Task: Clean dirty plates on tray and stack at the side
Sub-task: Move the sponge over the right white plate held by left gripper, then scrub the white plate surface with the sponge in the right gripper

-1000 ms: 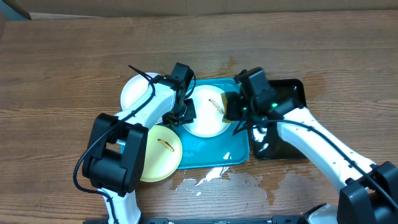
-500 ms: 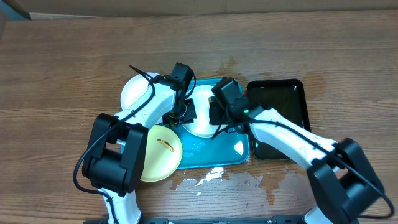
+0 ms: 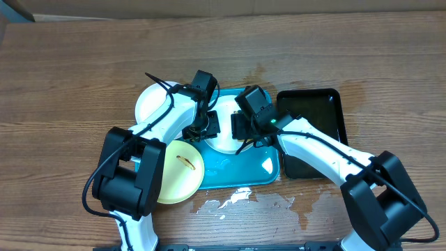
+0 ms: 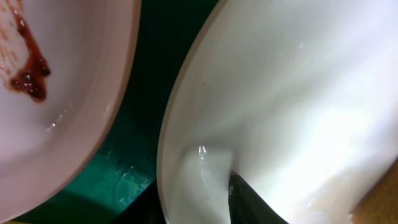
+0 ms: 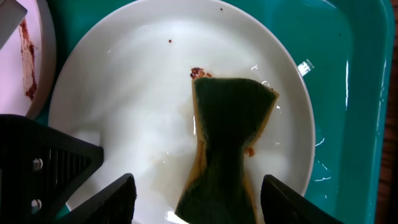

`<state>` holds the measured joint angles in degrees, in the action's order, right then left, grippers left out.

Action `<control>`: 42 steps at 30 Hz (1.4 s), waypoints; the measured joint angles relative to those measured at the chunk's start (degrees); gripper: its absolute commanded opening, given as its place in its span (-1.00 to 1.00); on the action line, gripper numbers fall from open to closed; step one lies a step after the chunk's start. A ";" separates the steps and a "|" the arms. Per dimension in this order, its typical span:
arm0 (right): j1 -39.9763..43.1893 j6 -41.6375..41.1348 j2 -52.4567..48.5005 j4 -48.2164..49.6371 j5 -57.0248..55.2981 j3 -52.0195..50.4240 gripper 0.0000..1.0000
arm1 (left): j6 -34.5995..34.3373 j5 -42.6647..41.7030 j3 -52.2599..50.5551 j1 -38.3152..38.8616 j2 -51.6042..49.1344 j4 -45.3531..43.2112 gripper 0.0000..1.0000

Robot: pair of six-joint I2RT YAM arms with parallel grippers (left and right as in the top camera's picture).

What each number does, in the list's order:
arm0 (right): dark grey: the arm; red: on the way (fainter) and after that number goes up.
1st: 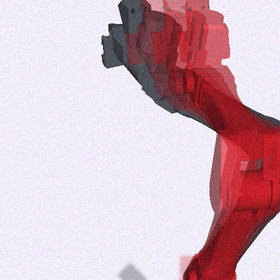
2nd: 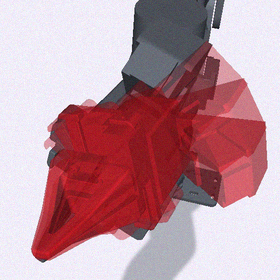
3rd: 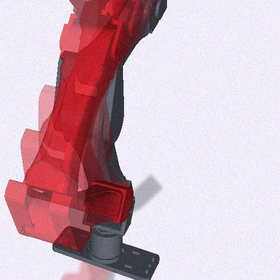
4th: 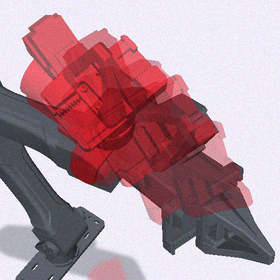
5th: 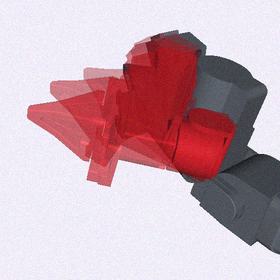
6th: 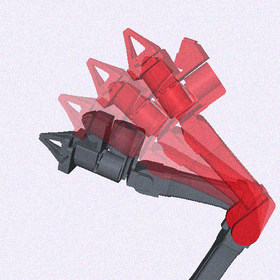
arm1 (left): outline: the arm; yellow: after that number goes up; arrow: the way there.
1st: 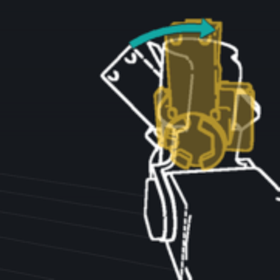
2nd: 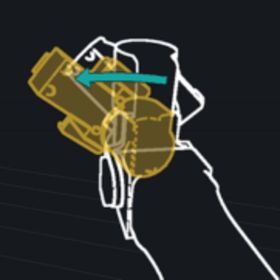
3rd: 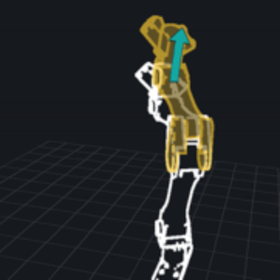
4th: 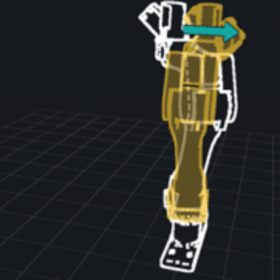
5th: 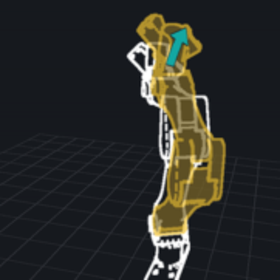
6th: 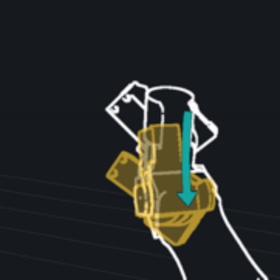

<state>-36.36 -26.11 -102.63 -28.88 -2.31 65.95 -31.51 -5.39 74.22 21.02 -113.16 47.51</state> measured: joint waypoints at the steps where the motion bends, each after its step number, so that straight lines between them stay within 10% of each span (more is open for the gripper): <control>1: 0.00 -0.13 0.04 -0.90 -0.04 0.09 0.32 | 0.07 0.00 0.00 0.00 0.00 0.00 -0.35; 9: 0.00 -2.89 0.02 -4.85 -0.04 0.15 0.29 | 0.63 -0.63 0.02 -0.02 0.00 -0.52 -0.91; 25: 0.00 -5.68 0.02 -7.56 -0.07 0.15 0.50 | 2.19 -1.95 0.13 -0.02 0.02 -0.46 -0.92; 32: 0.00 -9.62 0.02 -3.96 -0.02 -1.73 0.06 | 2.21 -1.95 0.13 -0.02 0.02 -0.48 -0.92; 42: -1.46 -13.97 -0.87 -4.44 -0.74 -2.29 0.03 | 2.89 -2.10 0.13 -0.02 0.02 -0.66 -0.92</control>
<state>-37.82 -40.07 -103.50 -33.32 -3.05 63.66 -28.62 -7.49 74.35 20.99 -113.14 46.85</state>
